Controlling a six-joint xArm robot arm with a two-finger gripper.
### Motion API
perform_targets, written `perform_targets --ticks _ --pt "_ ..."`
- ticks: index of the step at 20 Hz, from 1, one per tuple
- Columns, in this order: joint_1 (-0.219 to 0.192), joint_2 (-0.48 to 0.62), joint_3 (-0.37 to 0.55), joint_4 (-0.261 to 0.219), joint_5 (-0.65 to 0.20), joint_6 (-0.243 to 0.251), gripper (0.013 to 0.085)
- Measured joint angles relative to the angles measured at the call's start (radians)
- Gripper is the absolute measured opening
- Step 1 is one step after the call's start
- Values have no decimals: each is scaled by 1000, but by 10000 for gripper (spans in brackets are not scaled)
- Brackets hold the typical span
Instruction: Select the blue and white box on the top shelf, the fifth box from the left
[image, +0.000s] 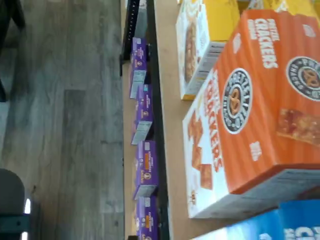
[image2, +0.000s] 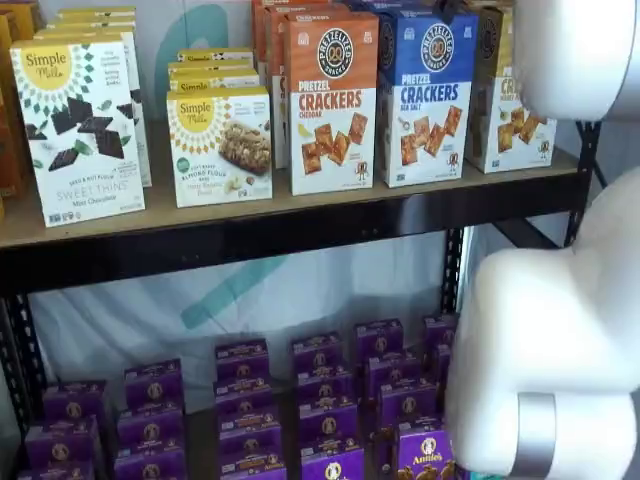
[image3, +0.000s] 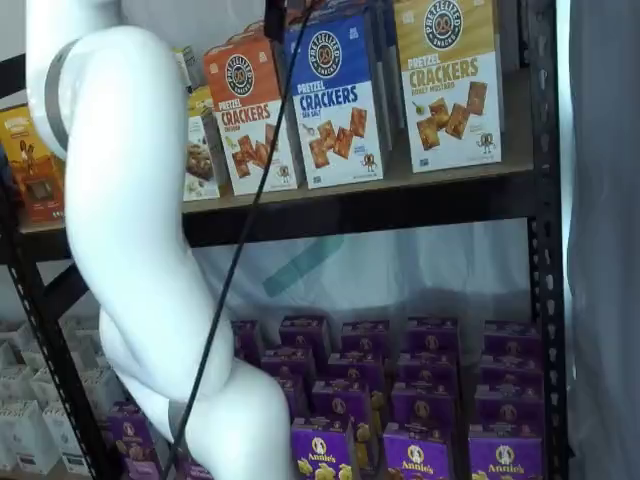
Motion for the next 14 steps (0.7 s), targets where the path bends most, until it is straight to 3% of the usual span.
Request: perform_targets --ticks 5,14 --pt "7 64 -64 2 2 7 850" --pt "57 139 -137 -43 -17 27 850"
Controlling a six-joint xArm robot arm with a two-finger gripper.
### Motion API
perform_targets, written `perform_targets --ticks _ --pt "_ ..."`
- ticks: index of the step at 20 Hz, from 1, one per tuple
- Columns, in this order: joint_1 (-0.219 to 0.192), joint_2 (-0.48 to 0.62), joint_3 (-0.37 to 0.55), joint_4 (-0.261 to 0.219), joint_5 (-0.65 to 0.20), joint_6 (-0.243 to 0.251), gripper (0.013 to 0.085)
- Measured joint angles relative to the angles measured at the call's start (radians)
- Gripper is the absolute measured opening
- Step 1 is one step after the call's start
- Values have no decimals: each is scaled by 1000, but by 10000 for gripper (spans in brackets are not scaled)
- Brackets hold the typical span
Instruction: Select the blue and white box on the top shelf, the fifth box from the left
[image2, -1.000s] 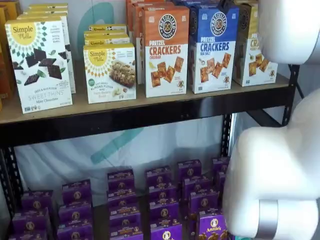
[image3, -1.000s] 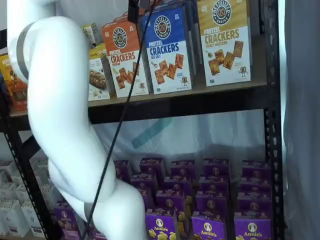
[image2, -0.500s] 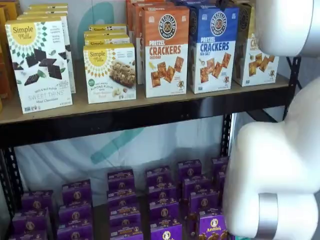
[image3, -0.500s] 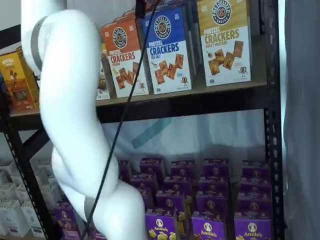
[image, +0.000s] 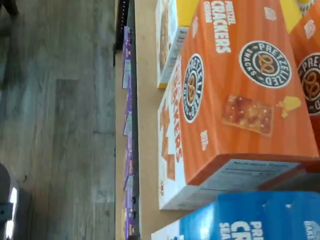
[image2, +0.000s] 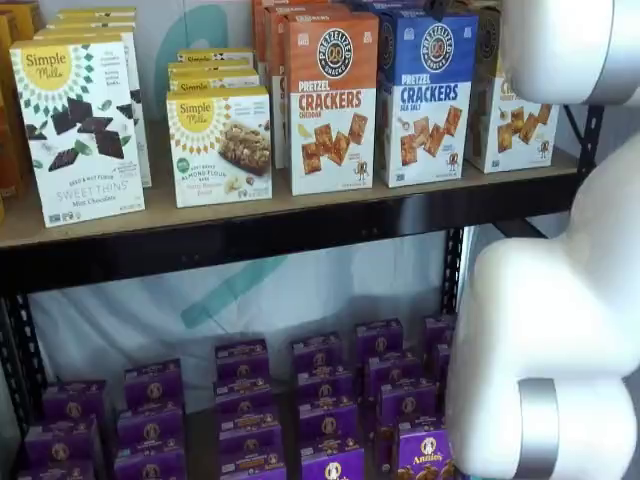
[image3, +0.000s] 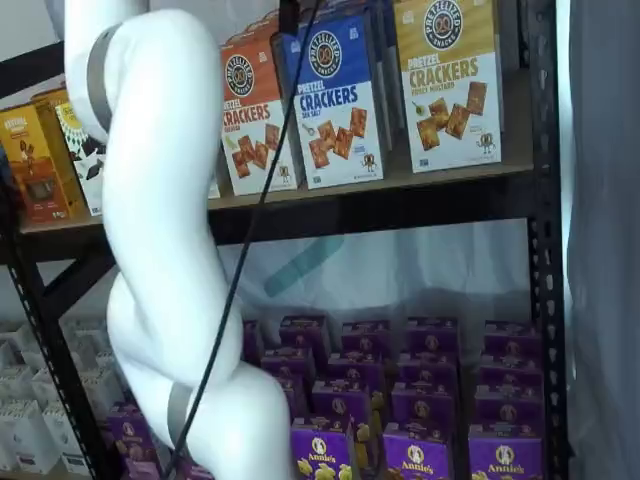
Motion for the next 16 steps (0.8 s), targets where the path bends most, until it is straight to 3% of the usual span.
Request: perform_targets --ticks 10,16 --pt "44 80 -73 -26 -2 26 850" --pt "72 130 -138 -97 26 23 850"
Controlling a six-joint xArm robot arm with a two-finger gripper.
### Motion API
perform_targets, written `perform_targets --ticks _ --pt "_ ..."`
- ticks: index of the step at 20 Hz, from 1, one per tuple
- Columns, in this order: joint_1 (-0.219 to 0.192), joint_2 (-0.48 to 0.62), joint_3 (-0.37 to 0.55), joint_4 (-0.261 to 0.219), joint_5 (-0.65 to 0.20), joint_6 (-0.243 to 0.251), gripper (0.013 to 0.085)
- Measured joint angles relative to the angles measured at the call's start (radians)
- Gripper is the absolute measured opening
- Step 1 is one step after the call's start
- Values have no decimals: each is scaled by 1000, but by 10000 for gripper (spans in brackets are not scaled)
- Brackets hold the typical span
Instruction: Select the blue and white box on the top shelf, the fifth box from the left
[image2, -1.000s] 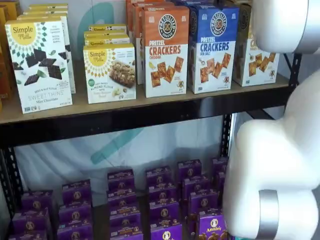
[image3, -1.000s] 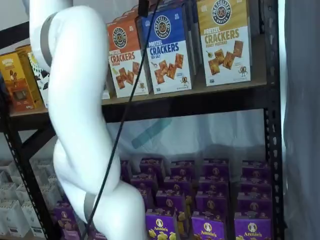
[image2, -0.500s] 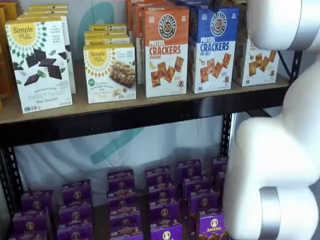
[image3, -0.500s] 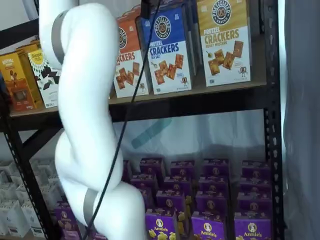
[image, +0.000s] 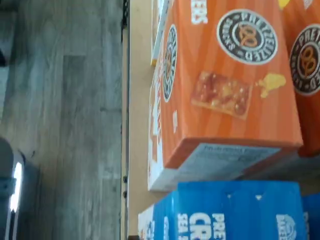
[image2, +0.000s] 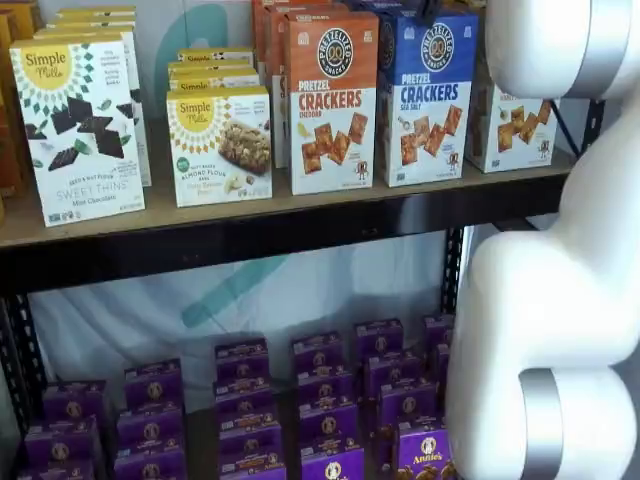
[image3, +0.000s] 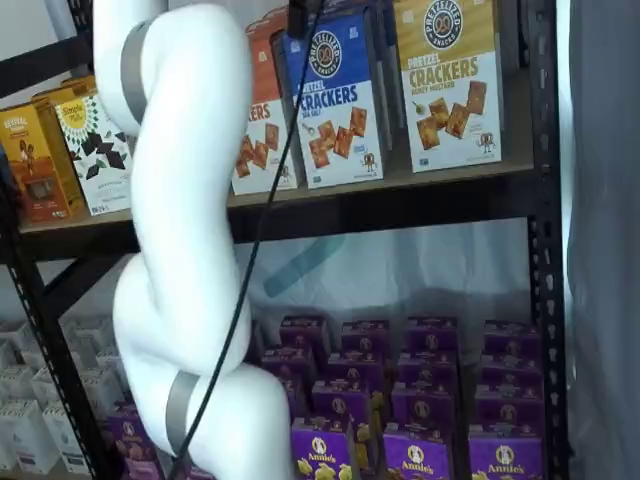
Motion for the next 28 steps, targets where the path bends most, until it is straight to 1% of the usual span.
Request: perform_targets --ticks 7,12,17,19,28 --pt "16 9 5 -50 -19 -13 850" --pt "43 31 -18 -125 1 -20 850" --pt "62 44 -32 -172 15 -22 850" --pt "68 44 -32 -189 12 -24 850" --pt "83 40 -16 -235 -3 -30 850"
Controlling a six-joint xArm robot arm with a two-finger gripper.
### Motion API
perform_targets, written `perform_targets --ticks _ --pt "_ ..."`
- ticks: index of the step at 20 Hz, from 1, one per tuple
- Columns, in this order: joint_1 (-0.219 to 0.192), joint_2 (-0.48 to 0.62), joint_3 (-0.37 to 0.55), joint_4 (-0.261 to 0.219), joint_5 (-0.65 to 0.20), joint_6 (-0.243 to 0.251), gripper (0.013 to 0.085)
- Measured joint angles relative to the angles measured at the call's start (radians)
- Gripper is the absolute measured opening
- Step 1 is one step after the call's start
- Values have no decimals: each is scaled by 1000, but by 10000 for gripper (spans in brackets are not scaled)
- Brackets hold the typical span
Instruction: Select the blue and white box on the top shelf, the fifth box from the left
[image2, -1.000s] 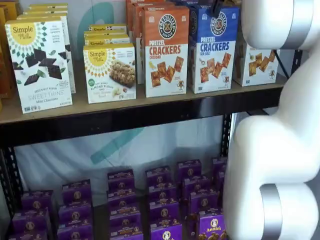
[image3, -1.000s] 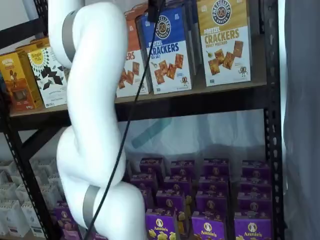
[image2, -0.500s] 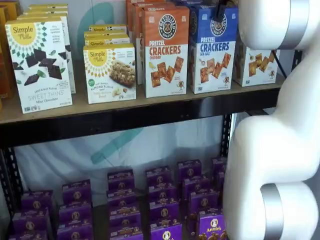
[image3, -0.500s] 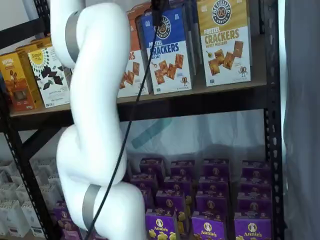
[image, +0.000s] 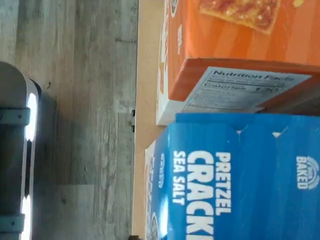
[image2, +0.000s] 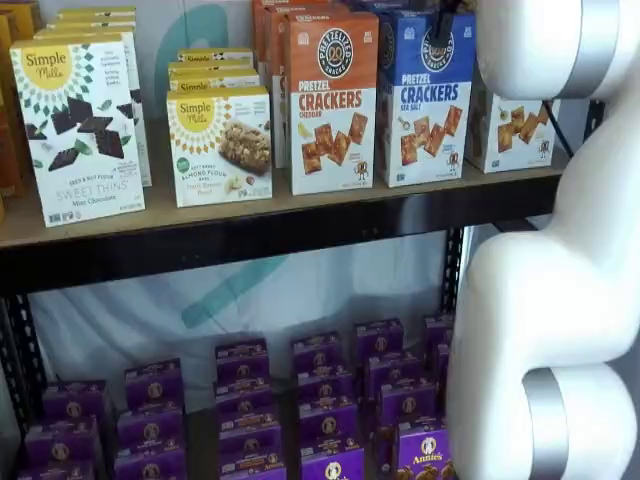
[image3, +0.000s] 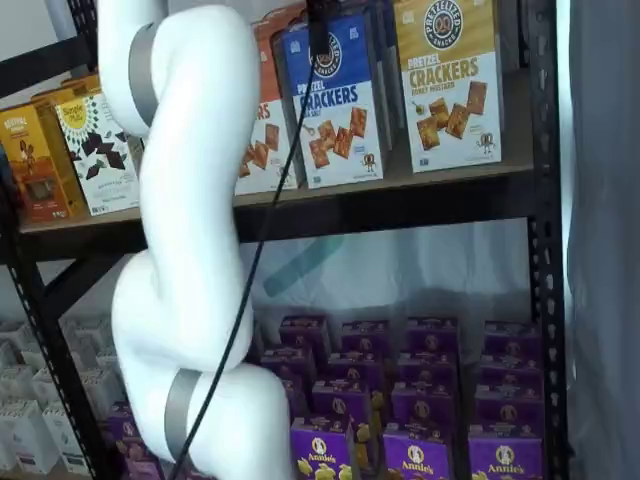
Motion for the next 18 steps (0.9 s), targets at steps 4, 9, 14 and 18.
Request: perform_targets --ticks 4,9,14,18 --pt "4 -3 15 -6 -8 0 850" --pt "5 -4 17 0 -9 4 770" --pt "7 -6 18 1 -10 5 650" --pt "6 -4 13 4 -5 6 650"
